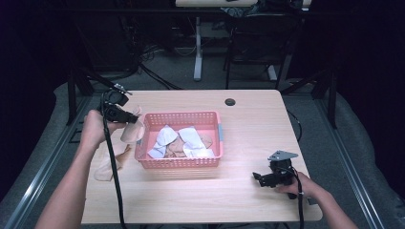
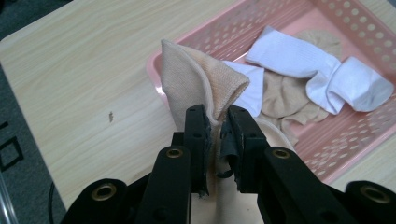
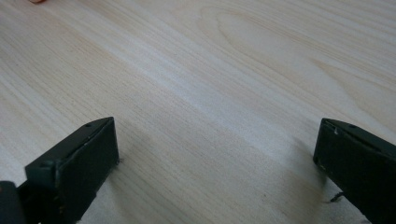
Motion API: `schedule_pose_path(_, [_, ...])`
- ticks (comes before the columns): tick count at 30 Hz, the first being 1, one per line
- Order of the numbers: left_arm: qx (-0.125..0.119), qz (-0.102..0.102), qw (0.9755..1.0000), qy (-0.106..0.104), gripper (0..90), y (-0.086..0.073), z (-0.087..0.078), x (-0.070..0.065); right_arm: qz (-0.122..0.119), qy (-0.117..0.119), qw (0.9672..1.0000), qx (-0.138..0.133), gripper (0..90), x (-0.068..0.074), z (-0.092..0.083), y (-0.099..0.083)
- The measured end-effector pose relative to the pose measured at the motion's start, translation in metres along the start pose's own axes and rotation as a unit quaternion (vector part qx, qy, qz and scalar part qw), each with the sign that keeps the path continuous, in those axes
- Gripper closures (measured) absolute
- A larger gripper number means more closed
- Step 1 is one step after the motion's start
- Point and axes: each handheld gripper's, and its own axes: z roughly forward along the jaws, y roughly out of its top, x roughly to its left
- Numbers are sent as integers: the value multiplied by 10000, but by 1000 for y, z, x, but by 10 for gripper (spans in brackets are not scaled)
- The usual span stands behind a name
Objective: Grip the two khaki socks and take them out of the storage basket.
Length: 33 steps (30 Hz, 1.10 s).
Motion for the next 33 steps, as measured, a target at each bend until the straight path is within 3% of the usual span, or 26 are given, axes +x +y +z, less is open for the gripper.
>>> schedule_pose_path(10, [24, -208, 9997, 161, 784, -17, -16, 21, -3, -3, 10000, -1, 0, 0, 0, 0])
schedule_pose_path(19, [139, -415, 9987, 257, 784, -35, -20, 34, 23, 0, 10000, -2, 0, 0, 0, 0])
schedule_pose_path(27, [308, -738, 9965, 241, 783, -56, -7, 51, 27, -21, 10000, -5, 0, 1, -1, 0])
schedule_pose_path(33, [494, -919, 9944, 173, 783, -72, 17, 59, 36, -66, 10000, -6, 0, 1, -1, -1])
